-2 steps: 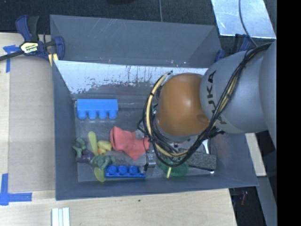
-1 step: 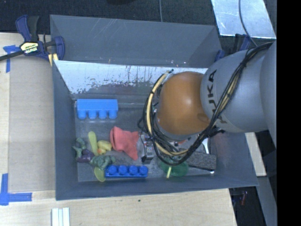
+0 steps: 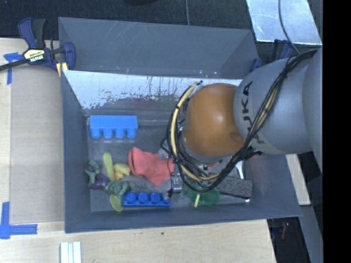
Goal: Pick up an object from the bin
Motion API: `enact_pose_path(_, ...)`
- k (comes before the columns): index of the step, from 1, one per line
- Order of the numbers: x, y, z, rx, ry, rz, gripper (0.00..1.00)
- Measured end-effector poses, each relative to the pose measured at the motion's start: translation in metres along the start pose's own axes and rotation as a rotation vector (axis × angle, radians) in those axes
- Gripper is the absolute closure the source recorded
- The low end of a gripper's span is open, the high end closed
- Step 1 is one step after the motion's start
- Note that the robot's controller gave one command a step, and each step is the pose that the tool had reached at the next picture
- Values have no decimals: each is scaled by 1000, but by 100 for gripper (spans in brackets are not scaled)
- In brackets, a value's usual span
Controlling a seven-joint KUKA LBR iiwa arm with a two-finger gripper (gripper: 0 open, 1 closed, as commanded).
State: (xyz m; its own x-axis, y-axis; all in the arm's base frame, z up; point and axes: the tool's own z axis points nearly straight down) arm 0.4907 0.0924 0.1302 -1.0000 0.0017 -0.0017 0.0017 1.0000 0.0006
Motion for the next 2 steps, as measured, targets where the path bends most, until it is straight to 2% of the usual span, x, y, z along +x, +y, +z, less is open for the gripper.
enact_pose_path(1, 0, 0, 0, 0, 0, 0, 100)
enact_pose_path(2, 0, 0, 0, 0, 0, 0, 0)
